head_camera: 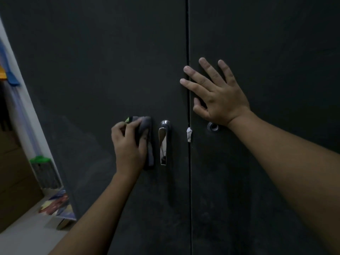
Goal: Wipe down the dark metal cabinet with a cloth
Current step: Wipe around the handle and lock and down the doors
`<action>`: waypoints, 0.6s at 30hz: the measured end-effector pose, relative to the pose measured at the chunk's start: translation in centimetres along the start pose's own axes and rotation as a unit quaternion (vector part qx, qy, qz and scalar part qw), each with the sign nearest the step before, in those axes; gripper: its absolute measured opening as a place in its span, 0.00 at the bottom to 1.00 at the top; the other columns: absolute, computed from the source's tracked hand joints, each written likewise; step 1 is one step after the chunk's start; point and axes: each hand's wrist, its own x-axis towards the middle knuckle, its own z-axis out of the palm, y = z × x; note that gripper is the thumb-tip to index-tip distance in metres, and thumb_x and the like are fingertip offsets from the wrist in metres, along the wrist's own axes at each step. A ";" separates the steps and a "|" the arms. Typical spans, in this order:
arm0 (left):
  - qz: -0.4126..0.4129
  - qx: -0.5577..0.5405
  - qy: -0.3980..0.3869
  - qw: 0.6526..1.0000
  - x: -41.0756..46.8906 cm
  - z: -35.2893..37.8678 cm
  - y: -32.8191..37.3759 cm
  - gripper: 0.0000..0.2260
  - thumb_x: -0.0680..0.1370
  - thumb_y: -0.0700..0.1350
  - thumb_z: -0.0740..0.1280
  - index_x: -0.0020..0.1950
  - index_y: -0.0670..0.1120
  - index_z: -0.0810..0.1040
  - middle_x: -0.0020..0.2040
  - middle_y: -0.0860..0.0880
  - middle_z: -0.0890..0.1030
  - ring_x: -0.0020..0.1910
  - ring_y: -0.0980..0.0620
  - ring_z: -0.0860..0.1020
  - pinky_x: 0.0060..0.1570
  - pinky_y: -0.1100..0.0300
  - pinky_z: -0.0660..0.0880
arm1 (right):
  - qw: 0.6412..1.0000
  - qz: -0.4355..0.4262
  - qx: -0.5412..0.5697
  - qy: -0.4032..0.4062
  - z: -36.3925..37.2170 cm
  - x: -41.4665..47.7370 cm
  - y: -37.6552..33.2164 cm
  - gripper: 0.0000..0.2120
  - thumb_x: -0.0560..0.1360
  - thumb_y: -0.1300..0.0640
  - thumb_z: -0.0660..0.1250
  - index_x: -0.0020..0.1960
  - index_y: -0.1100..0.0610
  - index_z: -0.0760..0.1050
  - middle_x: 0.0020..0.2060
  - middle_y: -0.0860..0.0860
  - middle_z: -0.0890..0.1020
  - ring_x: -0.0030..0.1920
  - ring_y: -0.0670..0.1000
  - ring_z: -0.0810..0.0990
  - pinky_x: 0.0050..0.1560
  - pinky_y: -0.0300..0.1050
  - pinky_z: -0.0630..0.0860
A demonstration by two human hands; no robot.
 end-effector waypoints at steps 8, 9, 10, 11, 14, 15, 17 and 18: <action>-0.069 -0.019 -0.009 0.997 -8.5 3.3 0.1 0.28 0.68 0.31 0.73 0.65 0.49 0.74 0.58 0.44 0.65 0.59 0.52 0.63 0.56 0.56 0.70 | 1.000 0.012 0.018 -0.016 -0.3 -0.3 -0.4 0.28 0.78 0.47 0.56 0.78 0.48 0.63 0.79 0.49 0.60 0.79 0.59 0.56 0.77 0.66 0.51; -0.081 -0.020 -0.036 0.996 -10.2 3.6 0.2 0.29 0.68 0.31 0.73 0.65 0.50 0.72 0.59 0.46 0.64 0.59 0.52 0.62 0.55 0.52 0.72 | 1.000 0.013 0.020 -0.014 -0.4 -0.3 -0.4 0.28 0.78 0.47 0.57 0.78 0.48 0.63 0.79 0.49 0.61 0.79 0.59 0.56 0.76 0.66 0.51; -0.086 -0.017 -0.072 0.994 -11.9 3.8 0.4 0.29 0.69 0.32 0.74 0.65 0.51 0.70 0.59 0.47 0.63 0.59 0.51 0.62 0.54 0.48 0.74 | 1.000 0.014 0.021 -0.012 -0.4 -0.3 -0.5 0.28 0.78 0.47 0.57 0.78 0.49 0.63 0.79 0.49 0.61 0.79 0.59 0.56 0.76 0.67 0.51; -0.082 -0.012 -0.105 0.991 -13.6 4.0 0.7 0.30 0.69 0.34 0.75 0.65 0.52 0.69 0.59 0.47 0.63 0.58 0.50 0.63 0.53 0.45 0.76 | 1.000 0.014 0.021 -0.013 -0.4 -0.4 -0.5 0.28 0.78 0.47 0.57 0.78 0.49 0.62 0.79 0.49 0.61 0.79 0.59 0.56 0.76 0.67 0.51; -0.063 -0.007 -0.154 0.986 -16.9 5.0 1.6 0.31 0.69 0.37 0.76 0.68 0.50 0.67 0.61 0.46 0.64 0.58 0.49 0.66 0.57 0.45 0.77 | 1.000 0.015 0.018 -0.020 -0.4 -0.5 -0.5 0.29 0.78 0.47 0.57 0.78 0.49 0.62 0.79 0.49 0.60 0.79 0.60 0.56 0.76 0.66 0.50; -0.076 -0.019 -0.150 0.986 -17.3 5.4 2.0 0.31 0.70 0.36 0.76 0.68 0.48 0.67 0.62 0.45 0.64 0.59 0.50 0.65 0.60 0.47 0.76 | 1.000 0.016 0.017 -0.020 -0.4 -0.5 -0.6 0.29 0.78 0.47 0.57 0.78 0.49 0.62 0.79 0.49 0.60 0.79 0.60 0.56 0.76 0.66 0.50; -0.132 -0.069 -0.107 0.983 -17.1 6.1 4.0 0.25 0.73 0.35 0.74 0.67 0.43 0.71 0.62 0.45 0.64 0.60 0.56 0.66 0.63 0.54 0.74 | 1.000 0.018 0.017 -0.018 -0.4 -0.5 -0.7 0.29 0.77 0.47 0.57 0.78 0.49 0.62 0.79 0.49 0.61 0.79 0.59 0.56 0.76 0.66 0.51; -0.181 -0.103 -0.068 0.976 -16.5 6.3 5.4 0.20 0.75 0.37 0.72 0.66 0.42 0.72 0.61 0.46 0.65 0.59 0.61 0.67 0.63 0.60 0.72 | 1.000 0.020 0.018 -0.016 -0.4 -0.4 -0.7 0.29 0.77 0.47 0.58 0.78 0.49 0.62 0.79 0.49 0.61 0.79 0.59 0.57 0.76 0.66 0.51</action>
